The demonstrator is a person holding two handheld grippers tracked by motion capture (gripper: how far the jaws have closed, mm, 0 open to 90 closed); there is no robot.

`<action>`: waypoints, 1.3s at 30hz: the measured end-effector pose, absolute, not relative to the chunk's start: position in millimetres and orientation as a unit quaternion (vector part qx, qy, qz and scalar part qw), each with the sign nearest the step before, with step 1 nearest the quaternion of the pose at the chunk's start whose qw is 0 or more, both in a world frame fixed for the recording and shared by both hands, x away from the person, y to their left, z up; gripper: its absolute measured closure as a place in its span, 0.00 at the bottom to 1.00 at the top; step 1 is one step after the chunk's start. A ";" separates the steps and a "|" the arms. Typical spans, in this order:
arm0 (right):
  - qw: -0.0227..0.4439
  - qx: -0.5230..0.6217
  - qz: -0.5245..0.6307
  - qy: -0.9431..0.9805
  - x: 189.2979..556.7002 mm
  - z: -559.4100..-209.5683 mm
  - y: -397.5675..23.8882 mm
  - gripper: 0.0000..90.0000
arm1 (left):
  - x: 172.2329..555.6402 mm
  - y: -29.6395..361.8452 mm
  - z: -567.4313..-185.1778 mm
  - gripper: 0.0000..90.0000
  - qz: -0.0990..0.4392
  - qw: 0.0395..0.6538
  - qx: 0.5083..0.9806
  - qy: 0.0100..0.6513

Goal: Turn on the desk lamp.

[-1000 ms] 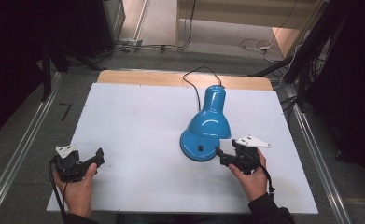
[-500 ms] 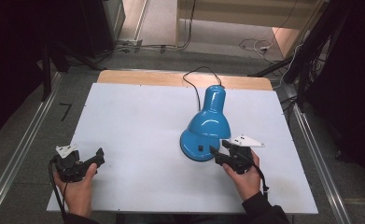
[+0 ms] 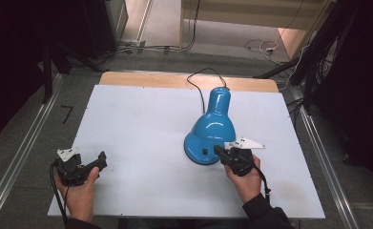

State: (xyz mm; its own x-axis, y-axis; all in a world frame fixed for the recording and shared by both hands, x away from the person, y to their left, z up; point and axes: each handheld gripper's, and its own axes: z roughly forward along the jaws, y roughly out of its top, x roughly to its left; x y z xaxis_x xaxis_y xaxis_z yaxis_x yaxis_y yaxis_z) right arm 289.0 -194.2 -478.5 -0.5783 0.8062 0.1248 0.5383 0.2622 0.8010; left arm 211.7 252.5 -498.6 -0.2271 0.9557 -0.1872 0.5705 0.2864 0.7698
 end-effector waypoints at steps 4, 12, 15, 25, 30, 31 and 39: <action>0.156 0.429 0.427 0.781 290.6 -479.0 -191.0 0.98 | 211.7 252.6 -498.6 0.12 0.287 0.336 0.523 0.729; 0.155 0.422 0.423 0.787 293.3 -482.5 -180.9 0.98 | 212.0 252.9 -498.7 0.12 0.286 0.337 0.523 0.729; 0.153 0.423 0.425 0.785 295.3 -485.3 -178.3 0.98 | 212.1 253.0 -498.8 0.12 0.286 0.337 0.522 0.729; 0.148 0.421 0.419 0.791 297.9 -493.3 -169.6 0.98 | 211.9 253.3 -498.9 0.12 0.285 0.338 0.522 0.729; 0.148 0.420 0.416 0.793 298.1 -494.9 -168.9 0.98 | 212.1 253.1 -499.0 0.13 0.285 0.338 0.523 0.729; 0.148 0.420 0.416 0.793 297.9 -495.3 -169.0 0.98 | 212.0 253.0 -498.9 0.13 0.285 0.337 0.523 0.729; 0.151 0.418 0.416 0.794 297.2 -495.7 -169.0 0.98 | 211.6 252.8 -498.7 0.12 0.284 0.337 0.524 0.729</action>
State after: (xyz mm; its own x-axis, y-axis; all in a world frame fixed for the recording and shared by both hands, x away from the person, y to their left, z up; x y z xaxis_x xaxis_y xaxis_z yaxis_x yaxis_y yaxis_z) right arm 297.2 -169.0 -495.7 -0.6055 0.7886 0.1075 0.5373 0.3053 0.7862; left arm 211.6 252.8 -498.7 -0.2233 0.9552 -0.1942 0.5727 0.2898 0.7669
